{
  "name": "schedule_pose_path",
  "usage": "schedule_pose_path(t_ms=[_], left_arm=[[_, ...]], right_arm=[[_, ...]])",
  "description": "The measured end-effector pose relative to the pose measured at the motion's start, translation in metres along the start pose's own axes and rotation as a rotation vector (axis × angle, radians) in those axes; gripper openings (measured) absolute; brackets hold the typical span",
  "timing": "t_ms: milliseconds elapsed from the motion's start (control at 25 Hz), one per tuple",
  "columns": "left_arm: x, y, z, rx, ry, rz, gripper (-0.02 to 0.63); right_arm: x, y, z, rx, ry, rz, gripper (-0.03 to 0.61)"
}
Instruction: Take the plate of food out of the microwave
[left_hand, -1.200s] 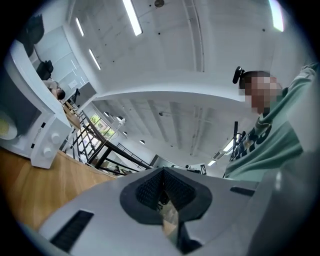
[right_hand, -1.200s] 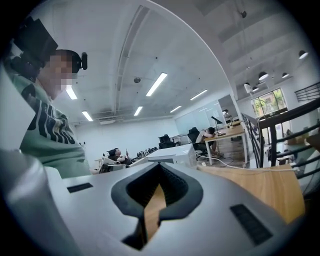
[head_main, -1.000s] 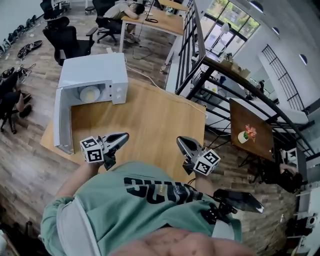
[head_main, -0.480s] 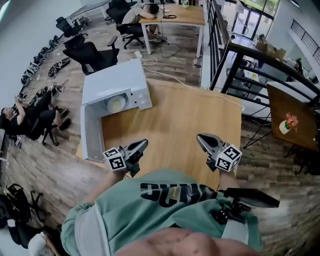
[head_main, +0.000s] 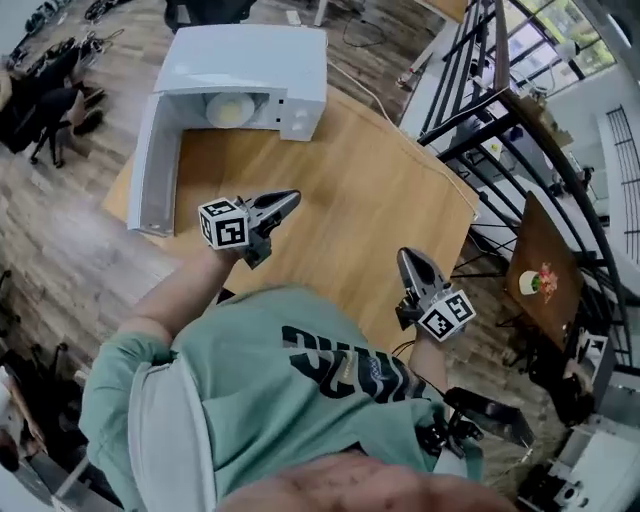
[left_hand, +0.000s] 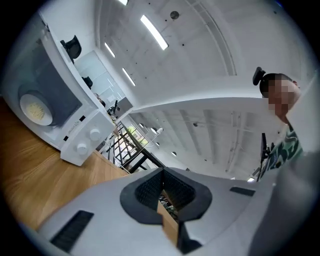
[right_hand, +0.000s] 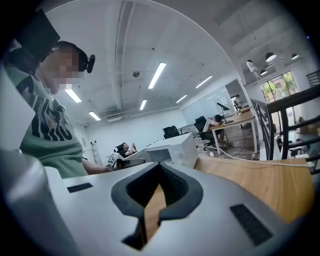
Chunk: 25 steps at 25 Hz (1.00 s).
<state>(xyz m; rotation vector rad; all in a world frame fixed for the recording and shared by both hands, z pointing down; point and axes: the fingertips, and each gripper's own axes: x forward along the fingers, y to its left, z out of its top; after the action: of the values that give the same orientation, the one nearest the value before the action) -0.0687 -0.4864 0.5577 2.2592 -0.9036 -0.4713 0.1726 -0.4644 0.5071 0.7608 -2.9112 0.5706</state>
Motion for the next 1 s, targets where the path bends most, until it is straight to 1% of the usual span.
schedule_pose_path(t_ms=[120, 280, 440, 600, 680, 760, 840, 920, 1000], left_arm=[[-0.006, 0.024, -0.005, -0.039, -0.035, 0.089, 0.003], [-0.022, 0.073, -0.003, -0.094, -0.091, 0.226, 0.003], [-0.042, 0.133, 0.008, -0.201, -0.179, 0.342, 0.003], [-0.064, 0.193, 0.026, -0.324, -0.302, 0.437, 0.003], [-0.076, 0.218, 0.032, -0.363, -0.346, 0.490, 0.005], [-0.086, 0.239, 0.036, -0.383, -0.376, 0.543, 0.005], [-0.091, 0.259, 0.045, -0.395, -0.406, 0.576, 0.008], [-0.090, 0.277, 0.055, -0.408, -0.432, 0.592, 0.048], [-0.091, 0.291, 0.059, -0.424, -0.445, 0.610, 0.072]], right_arm=[[0.005, -0.002, -0.004, -0.002, 0.035, 0.027, 0.008], [0.025, -0.009, -0.011, 0.006, 0.075, 0.061, 0.006], [0.049, -0.011, -0.014, 0.011, 0.103, 0.097, 0.008], [0.070, -0.017, -0.014, 0.018, 0.123, 0.117, 0.008], [0.078, -0.022, -0.015, 0.027, 0.138, 0.123, 0.008], [0.086, -0.028, -0.018, 0.042, 0.153, 0.130, 0.008], [0.099, -0.035, -0.021, 0.047, 0.157, 0.137, 0.008], [0.115, -0.041, -0.023, 0.041, 0.156, 0.146, 0.008], [0.128, -0.042, -0.026, 0.032, 0.158, 0.162, 0.008]])
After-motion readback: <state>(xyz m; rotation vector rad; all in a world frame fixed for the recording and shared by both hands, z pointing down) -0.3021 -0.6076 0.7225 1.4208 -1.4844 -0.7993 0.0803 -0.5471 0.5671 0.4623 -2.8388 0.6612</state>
